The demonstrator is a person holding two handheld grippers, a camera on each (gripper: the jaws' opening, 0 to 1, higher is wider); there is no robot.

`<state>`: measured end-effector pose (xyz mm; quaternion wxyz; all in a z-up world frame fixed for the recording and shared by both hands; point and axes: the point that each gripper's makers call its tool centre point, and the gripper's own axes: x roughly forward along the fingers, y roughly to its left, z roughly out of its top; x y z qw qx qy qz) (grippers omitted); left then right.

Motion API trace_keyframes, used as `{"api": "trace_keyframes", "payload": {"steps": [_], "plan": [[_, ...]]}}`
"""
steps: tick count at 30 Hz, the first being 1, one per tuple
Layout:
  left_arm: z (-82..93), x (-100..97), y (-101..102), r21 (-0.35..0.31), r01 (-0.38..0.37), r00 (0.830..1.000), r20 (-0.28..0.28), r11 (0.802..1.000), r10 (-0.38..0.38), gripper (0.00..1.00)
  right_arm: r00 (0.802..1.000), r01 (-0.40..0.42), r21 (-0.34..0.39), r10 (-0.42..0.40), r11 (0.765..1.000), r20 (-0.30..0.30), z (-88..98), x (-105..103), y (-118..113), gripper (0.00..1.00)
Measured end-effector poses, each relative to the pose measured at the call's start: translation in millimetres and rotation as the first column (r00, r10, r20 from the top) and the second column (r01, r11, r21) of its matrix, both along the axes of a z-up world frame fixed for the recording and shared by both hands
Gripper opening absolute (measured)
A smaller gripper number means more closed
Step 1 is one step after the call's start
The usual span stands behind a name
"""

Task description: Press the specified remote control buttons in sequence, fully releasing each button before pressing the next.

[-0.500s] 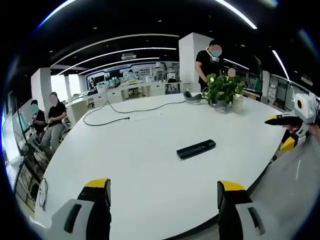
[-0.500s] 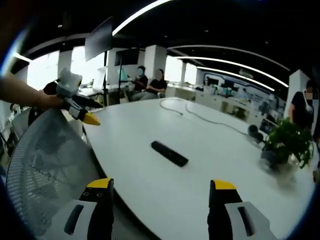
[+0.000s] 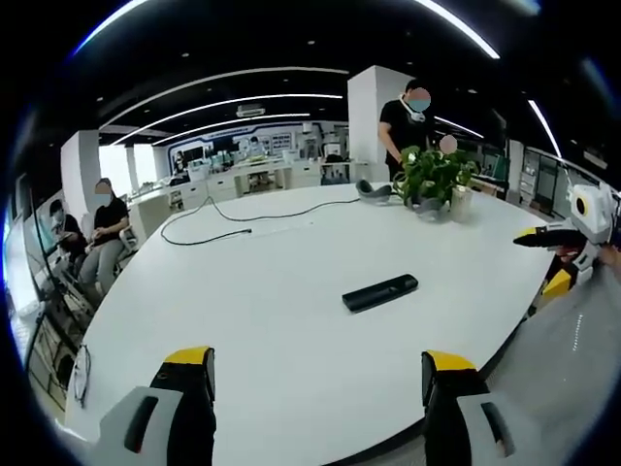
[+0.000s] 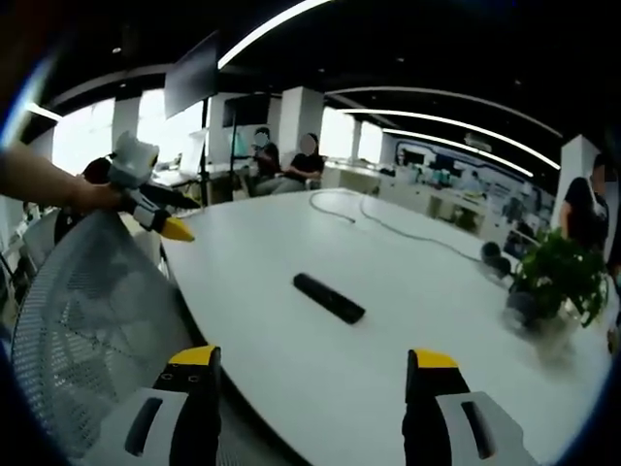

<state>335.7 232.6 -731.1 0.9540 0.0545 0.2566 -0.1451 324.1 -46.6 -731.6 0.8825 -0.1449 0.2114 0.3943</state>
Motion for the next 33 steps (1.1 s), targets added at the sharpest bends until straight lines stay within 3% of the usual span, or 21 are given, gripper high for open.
{"api": "trace_keyframes", "payload": {"steps": [11,16,20,23,24,25,27,33], "plan": [[1.4,0.7,-2,-0.017,0.013,1.0,0.011,1.0,-0.013,0.92,1.0,-0.013,-0.005,0.013,1.0,-0.007,-1.2,-1,2,0.77],[2.5,0.7,-8,-0.047,0.044,0.999,0.015,0.998,-0.043,0.93,1.0,0.021,-0.016,-0.021,1.0,-0.021,-4.1,1,-4,0.77],[7.7,2.7,-8,-0.084,0.039,0.999,0.037,0.996,-0.036,0.93,1.0,0.023,-0.024,-0.023,0.999,-0.002,-1.7,3,-5,0.78],[9.6,7.2,2,-0.076,-0.01,0.998,0.054,0.997,0.014,0.93,0.999,0.028,-0.033,-0.028,0.999,0.017,0.5,5,-6,0.78],[9.9,8.7,10,-0.042,-0.037,0.997,0.063,0.998,0.039,0.93,0.999,0.031,-0.033,-0.03,0.999,0.018,0.7,5,-6,0.79],[9.6,8.6,12,-0.029,-0.037,0.997,0.064,0.999,0.039,0.93,0.999,0.042,-0.032,-0.041,0.999,0.023,1.4,6,-8,0.79],[11.1,8.4,8,-0.073,-0.034,0.997,0.068,0.997,0.039,0.95,0.997,0.068,-0.03,-0.066,0.997,0.046,5.5,11,-10,0.81],[9.5,7.6,-1,-0.058,0.021,0.997,0.069,0.998,-0.017,0.95,0.99,0.127,-0.05,-0.124,0.991,0.07,6.8,17,-20,0.86]]}}
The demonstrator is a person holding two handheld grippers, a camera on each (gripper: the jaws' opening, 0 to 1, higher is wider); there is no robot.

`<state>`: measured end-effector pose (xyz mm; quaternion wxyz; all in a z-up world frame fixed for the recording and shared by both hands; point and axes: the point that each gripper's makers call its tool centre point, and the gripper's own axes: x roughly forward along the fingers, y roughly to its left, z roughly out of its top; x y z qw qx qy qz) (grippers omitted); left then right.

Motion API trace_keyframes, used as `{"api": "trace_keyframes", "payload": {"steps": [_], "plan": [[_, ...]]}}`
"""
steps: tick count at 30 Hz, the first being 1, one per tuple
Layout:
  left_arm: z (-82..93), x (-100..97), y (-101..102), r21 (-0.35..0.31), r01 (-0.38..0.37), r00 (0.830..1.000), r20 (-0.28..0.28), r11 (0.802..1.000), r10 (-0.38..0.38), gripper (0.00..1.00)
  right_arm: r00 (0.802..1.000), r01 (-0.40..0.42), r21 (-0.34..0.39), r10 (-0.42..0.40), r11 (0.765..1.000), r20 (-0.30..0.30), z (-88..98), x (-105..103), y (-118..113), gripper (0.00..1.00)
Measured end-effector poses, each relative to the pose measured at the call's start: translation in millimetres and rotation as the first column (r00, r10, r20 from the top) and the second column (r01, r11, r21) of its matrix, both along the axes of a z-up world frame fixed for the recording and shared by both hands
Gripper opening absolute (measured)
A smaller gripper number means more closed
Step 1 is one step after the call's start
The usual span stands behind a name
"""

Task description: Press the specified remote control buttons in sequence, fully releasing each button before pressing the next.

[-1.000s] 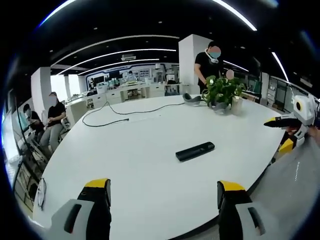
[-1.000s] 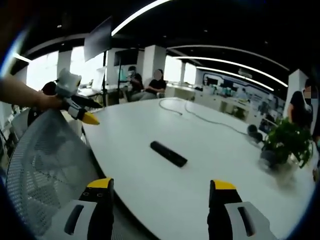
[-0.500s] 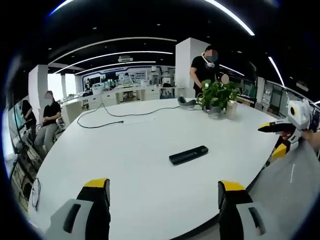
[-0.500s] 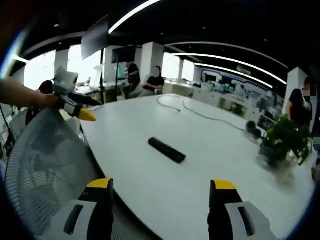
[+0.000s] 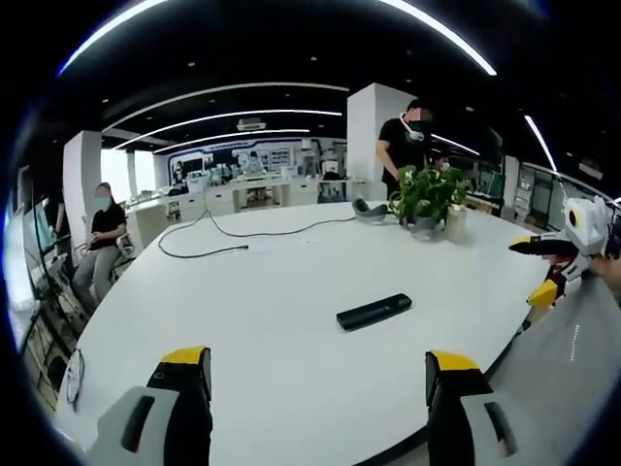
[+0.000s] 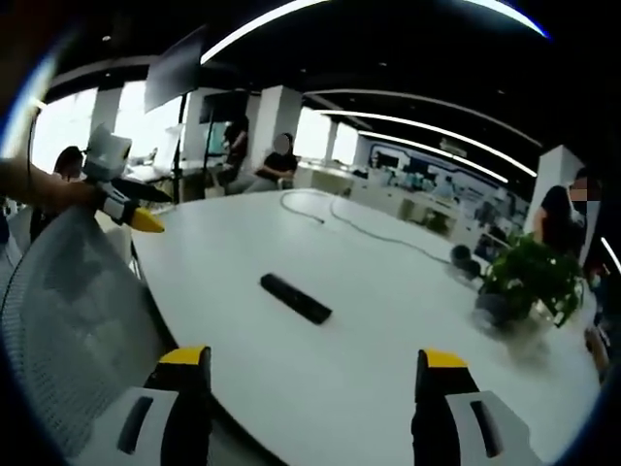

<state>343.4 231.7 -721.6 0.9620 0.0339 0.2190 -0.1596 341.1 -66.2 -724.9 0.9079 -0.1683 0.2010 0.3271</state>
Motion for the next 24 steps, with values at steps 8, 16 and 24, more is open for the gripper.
{"api": "trace_keyframes", "payload": {"steps": [8,16,24], "plan": [[-3.7,-3.0,-15,-0.03,0.075,0.997,-0.018,0.997,-0.076,0.96,0.996,0.073,-0.064,-0.077,0.995,-0.052,-12.3,2,-11,0.89],[-4.0,-1.5,-9,-0.035,0.044,0.999,-0.018,0.998,-0.044,0.95,0.991,0.074,-0.026,-0.076,0.997,-0.11,-17.6,0,-8,0.87],[-6.4,-2.2,-10,-0.017,0.054,0.998,-0.027,0.998,-0.055,0.95,0.991,0.051,0.01,-0.049,0.999,-0.122,-16.2,-2,-2,0.83]]}}
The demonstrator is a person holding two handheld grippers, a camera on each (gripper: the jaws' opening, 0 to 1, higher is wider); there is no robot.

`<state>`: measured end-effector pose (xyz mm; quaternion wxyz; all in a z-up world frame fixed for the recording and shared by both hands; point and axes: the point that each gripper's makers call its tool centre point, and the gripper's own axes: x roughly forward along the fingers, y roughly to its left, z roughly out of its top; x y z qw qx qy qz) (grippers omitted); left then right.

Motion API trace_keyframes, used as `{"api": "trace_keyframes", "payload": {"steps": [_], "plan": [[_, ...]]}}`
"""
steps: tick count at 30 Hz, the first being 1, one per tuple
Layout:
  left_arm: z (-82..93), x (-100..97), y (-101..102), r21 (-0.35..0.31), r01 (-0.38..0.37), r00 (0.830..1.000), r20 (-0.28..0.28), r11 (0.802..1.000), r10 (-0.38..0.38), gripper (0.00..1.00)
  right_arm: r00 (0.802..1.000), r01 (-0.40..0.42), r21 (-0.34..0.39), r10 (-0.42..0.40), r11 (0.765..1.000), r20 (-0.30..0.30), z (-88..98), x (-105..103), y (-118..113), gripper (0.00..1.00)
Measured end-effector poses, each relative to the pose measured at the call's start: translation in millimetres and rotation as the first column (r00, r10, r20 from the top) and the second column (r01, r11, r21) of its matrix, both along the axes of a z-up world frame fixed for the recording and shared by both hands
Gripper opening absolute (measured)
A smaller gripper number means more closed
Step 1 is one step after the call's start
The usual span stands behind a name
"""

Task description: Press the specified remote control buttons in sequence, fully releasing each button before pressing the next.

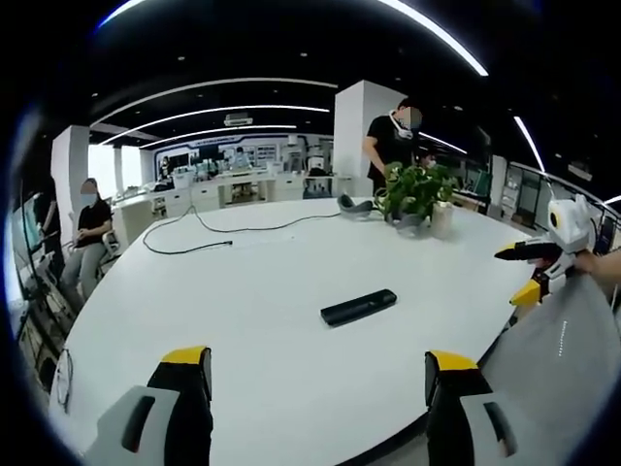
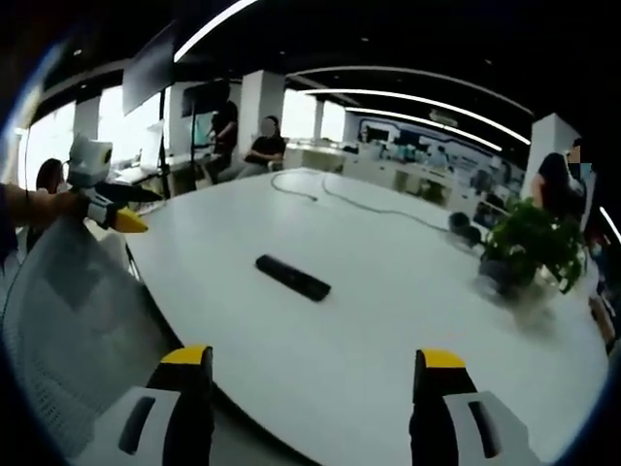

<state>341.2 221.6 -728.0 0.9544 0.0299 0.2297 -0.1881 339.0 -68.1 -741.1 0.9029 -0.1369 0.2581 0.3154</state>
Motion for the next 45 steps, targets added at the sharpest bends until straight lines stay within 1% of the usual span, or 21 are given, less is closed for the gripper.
{"api": "trace_keyframes", "payload": {"steps": [3,5,6,8,9,11,14,17,19,21,24,25,27,28,30,34,36,37,39,42,45], "plan": [[7.5,2.2,2,-0.016,-0.018,1.0,0.026,1.0,0.018,0.94,1.0,0.005,0.021,-0.005,1.0,0.016,2.0,3,-4,0.82],[16.7,5.0,4,-0.037,-0.034,0.997,0.066,0.999,0.036,0.93,0.999,0.021,0.017,-0.021,1.0,0.026,2.7,5,-8,0.77],[18.4,5.0,5,-0.042,-0.041,0.997,0.069,0.998,0.044,0.93,0.999,0.028,0.01,-0.028,1.0,0.032,2.9,6,-10,0.76],[18.1,5.3,6,-0.04,-0.049,0.996,0.07,0.998,0.052,0.92,0.997,0.044,0.012,-0.045,0.999,0.056,5.7,9,-16,0.72],[17.3,5.2,7,-0.038,-0.05,0.996,0.066,0.998,0.053,0.92,0.997,0.036,0.034,-0.039,0.999,0.068,8.4,9,-15,0.7],[13.0,4.8,7,-0.024,-0.048,0.998,0.05,0.999,0.049,0.93,0.996,0.051,0.035,-0.053,0.998,0.07,8.7,10,-19,0.65],[12.5,4.4,5,-0.008,-0.036,0.998,0.051,0.999,0.036,0.93,0.998,0.041,0.032,-0.043,0.999,0.055,6.1,9,-17,0.57],[14.1,4.0,4,-0.012,-0.029,0.998,0.057,1.0,0.03,0.94,0.998,0.025,0.05,-0.028,0.998,0.056,7.4,8,-14,0.56],[13.2,3.6,4,-0.017,-0.026,0.998,0.05,1.0,0.027,0.95,0.998,0.018,0.048,-0.021,0.999,0.067,8.8,8,-14,0.53],[10.8,1.8,2,-0.023,-0.005,0.999,0.032,1.0,0.005,0.94,0.996,0.023,0.052,-0.027,0.998,0.083,13.0,8,-15,0.51],[11.0,-1.0,0,-0.026,0.018,1.0,0.023,1.0,-0.017,0.94,0.995,0.023,0.135,-0.036,0.991,0.096,23.5,9,-7,0.66],[8.0,-3.9,-2,-0.034,0.039,0.999,-0.008,0.999,-0.04,0.94,0.994,0.032,0.109,-0.043,0.993,0.096,22.1,10,-10,0.65],[2.9,-8.2,-6,-0.063,0.068,0.995,-0.066,0.996,-0.072,0.91,0.993,0.037,0.059,-0.044,0.998,0.11,21.8,11,-16,0.55],[3.7,-7.4,-8,-0.076,0.08,0.994,-0.073,0.994,-0.086,0.9,0.993,0.043,0.068,-0.05,0.997,0.109,23.4,11,-16,0.53],[4.5,-4.1,-11,-0.075,0.097,0.992,-0.079,0.992,-0.103,0.89,0.991,0.061,0.098,-0.072,0.993,0.11,29.7,12,-17,0.55],[5.5,5.7,-21,-0.018,0.171,0.981,-0.091,0.985,-0.172,0.88,0.988,0.09,0.101,-0.102,0.991,0.119,38.6,13,-18,0.53],[2.9,10.0,-23,0.014,0.197,0.974,-0.114,0.98,-0.194,0.84,0.986,0.103,0.099,-0.115,0.99,0.121,40.8,15,-18,0.54],[1.9,13.1,-28,0.027,0.233,0.966,-0.118,0.972,-0.229,0.81,0.986,0.107,0.098,-0.118,0.99,0.12,40.7,15,-18,0.55],[0.2,19.5,-31,0.039,0.241,0.964,-0.124,0.97,-0.235,0.79,0.986,0.129,0.084,-0.137,0.988,0.1,37.3,17,-19,0.54],[-2.2,29.5,-41,0.034,0.289,0.949,-0.14,0.957,-0.282,0.79,0.983,0.138,0.067,-0.145,0.988,0.109,35.3,17,-20,0.53],[-6.5,37.3,-48,0.056,0.33,0.935,-0.153,0.942,-0.319,0.8,0.983,0.142,0.064,-0.148,0.988,0.109,33.7,18,-19,0.5]]}}
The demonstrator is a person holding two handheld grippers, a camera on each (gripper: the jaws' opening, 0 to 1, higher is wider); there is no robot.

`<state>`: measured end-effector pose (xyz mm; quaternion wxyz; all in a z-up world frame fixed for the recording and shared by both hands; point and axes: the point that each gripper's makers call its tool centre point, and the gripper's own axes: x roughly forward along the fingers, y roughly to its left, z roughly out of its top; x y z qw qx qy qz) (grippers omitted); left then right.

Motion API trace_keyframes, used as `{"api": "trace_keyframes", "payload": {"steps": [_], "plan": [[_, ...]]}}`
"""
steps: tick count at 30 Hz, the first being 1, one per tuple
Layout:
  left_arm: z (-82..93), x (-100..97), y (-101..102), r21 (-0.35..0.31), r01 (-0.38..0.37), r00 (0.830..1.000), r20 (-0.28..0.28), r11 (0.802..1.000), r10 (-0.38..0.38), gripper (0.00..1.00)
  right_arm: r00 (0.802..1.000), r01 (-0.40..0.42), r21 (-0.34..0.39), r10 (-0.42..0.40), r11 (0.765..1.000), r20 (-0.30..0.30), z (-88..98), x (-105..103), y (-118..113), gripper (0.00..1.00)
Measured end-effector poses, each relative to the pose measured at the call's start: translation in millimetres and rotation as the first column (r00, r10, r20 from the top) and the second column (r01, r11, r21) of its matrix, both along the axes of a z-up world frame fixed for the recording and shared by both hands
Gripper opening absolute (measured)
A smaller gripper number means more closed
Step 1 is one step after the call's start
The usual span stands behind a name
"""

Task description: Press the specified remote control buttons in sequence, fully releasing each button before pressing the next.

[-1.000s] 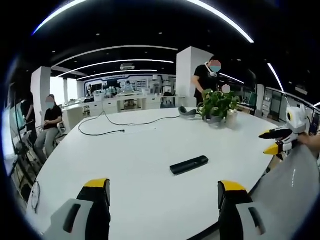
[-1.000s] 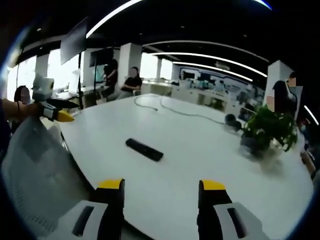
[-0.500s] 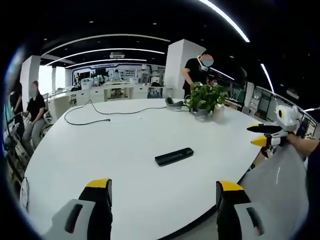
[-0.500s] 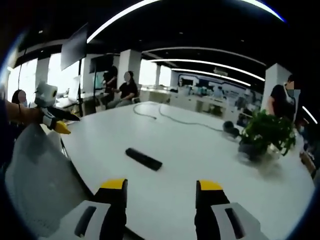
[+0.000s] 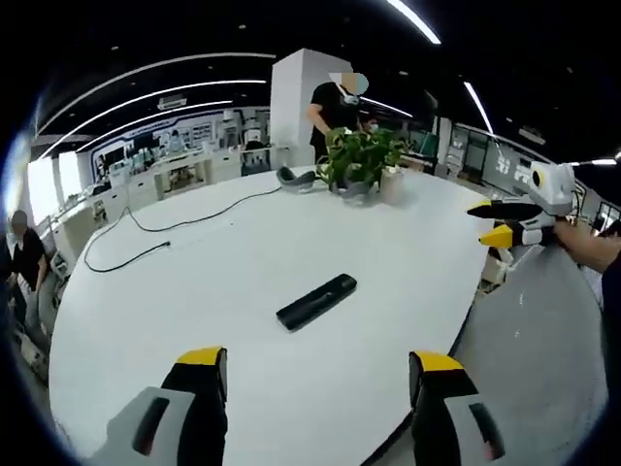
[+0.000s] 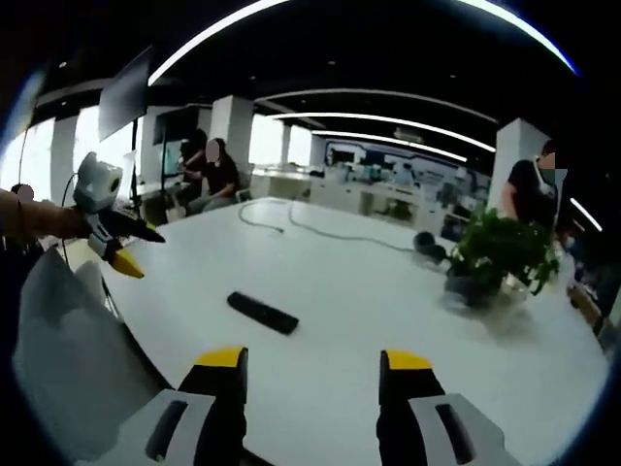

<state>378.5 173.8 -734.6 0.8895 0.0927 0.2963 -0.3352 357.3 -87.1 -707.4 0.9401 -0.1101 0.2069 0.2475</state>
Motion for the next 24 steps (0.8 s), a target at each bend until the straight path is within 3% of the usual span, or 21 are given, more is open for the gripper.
{"api": "trace_keyframes", "payload": {"steps": [1,3,7,15,24], "plan": [[-8.4,5.3,-8,0.024,0.052,0.998,-0.03,0.998,-0.051,0.82,1.0,-0.021,-0.07,0.022,0.997,0.002,-10.4,-1,0,0.5],[-15.1,8.2,-12,0.043,0.082,0.996,-0.044,0.996,-0.08,0.84,0.999,-0.039,-0.162,0.039,0.986,-0.003,-17.1,-1,-4,0.48],[-30.5,12.3,-20,0.063,0.125,0.989,-0.084,0.99,-0.12,0.91,0.999,-0.041,-0.103,0.04,0.994,-0.01,-15.5,-1,-1,0.49],[-51.9,18.3,-29,0.102,0.177,0.978,-0.133,0.979,-0.163,0.91,0.999,-0.041,-0.126,0.039,0.991,-0.022,-17.0,-3,-1,0.49],[-58.0,32.5,-40,0.09,0.198,0.969,-0.165,0.976,-0.182,0.92,0.998,-0.033,-0.134,0.026,0.99,-0.057,-22.8,-5,-5,0.46]]}}
